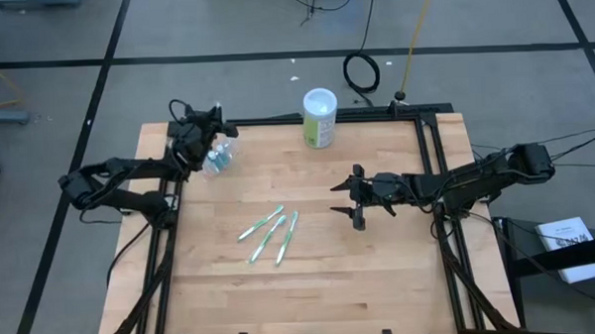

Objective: Pick & Place toothbrushing station
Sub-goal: Put the green toothbrush into the right section of the transparent organizer

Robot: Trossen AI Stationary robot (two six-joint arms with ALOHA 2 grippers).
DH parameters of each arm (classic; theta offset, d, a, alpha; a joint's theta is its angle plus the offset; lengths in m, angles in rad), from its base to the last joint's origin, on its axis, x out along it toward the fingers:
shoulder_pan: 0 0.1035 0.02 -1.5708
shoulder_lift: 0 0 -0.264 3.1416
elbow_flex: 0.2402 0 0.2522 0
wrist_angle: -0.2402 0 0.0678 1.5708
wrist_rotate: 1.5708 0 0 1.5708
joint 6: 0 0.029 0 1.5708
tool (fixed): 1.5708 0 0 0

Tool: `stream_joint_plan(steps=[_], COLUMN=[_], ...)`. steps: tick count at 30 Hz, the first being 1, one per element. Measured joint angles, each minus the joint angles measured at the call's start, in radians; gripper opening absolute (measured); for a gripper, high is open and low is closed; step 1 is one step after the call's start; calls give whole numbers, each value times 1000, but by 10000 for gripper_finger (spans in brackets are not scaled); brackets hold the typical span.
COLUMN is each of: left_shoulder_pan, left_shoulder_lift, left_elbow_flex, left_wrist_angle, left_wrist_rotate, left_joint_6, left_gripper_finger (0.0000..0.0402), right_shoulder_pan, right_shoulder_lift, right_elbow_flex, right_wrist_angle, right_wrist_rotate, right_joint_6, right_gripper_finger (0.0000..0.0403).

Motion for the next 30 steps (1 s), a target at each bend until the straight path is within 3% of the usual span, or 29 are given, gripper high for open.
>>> stream_joint_plan(steps=[7, 11, 21, 30], left_shoulder_pan=[-1, -19, -174, -467], left_shoulder_lift=[-1, -38, -186, -245], left_elbow_flex=[0, 0, 0, 2], left_wrist_angle=[-9, -4, -40, -100], left_wrist_rotate=[-20, 11, -76, -100], left_joint_6=[2, 19, 159, 211], left_gripper_finger=[145, 174, 184, 184], right_shoulder_pan=[0, 0, 0, 0], right_shoulder_lift=[0, 0, 0, 0], right_elbow_flex=[0, 0, 0, 0], right_wrist_angle=[0, 0, 0, 0], right_wrist_rotate=[0, 0, 0, 0], right_joint_6=[0, 0, -3, -5], right_gripper_finger=[254, 254, 254, 254])
